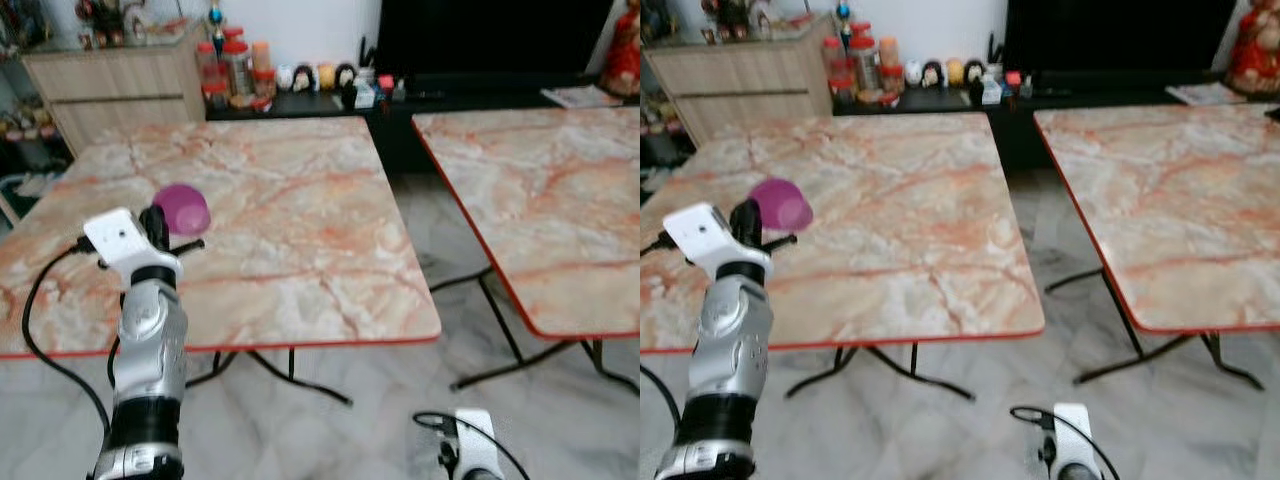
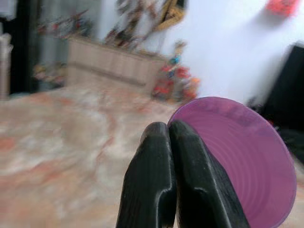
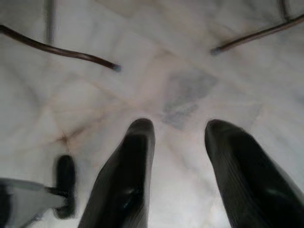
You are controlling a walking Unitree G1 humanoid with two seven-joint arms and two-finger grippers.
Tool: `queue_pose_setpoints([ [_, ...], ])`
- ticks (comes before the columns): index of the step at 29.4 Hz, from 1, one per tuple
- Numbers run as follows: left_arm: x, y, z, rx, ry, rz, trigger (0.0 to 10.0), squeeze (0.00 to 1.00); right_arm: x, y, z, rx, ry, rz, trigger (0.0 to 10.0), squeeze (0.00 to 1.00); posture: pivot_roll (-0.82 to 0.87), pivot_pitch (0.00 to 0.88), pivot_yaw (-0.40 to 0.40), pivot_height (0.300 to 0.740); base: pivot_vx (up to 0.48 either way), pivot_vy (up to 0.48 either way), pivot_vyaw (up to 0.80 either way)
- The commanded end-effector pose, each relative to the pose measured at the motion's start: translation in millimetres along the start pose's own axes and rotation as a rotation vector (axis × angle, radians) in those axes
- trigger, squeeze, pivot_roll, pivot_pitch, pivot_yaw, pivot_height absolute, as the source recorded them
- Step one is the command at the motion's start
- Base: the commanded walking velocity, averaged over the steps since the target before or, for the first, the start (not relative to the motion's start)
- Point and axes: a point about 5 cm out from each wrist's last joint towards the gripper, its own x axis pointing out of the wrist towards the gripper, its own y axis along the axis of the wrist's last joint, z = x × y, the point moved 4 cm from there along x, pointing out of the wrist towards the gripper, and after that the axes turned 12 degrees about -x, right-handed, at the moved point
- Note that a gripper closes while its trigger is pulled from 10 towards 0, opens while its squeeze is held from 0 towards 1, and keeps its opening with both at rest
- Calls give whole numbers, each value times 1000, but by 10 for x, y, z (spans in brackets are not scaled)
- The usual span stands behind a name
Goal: Setting the table
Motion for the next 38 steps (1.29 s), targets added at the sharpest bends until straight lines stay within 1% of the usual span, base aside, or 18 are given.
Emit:
queue_pose_setpoints([
  [1,19,20,157,-13,-40,9,10000,0,-9,-53,81,5,-19,-18,10000,0,62,0,12,740,330,-345,0],
  [6,12,12,172,-16,-49,6,10000,0,-10,-83,71,7,-14,-37,10000,0,60,0,14,740,325,-350,0],
  [8,-3,3,170,-19,-55,1,10000,0,-14,-103,53,54,-9,-43,10000,0,62,0,14,740,289,-364,-631],
  [10,-5,3,154,-17,-52,0,10000,0,-13,-103,48,26,-5,-44,10000,0,63,0,14,740,270,-371,-619],
  [15,0,20,140,-14,-48,5,10000,0,-15,-110,29,14,6,-46,10000,0,65,0,13,740,265,-373,-598],
  [20,11,32,146,-14,-49,9,10000,0,-13,-93,33,3,4,-38,10000,0,63,0,15,740,264,-373,0],
  [28,37,39,201,-14,-66,7,10000,0,-11,-81,38,8,-2,-34,10000,0,59,0,23,740,289,-365,0],
  [38,50,60,225,-15,-75,10,10000,0,-13,-92,17,14,0,-37,10000,0,62,0,28,740,313,-356,0],
])
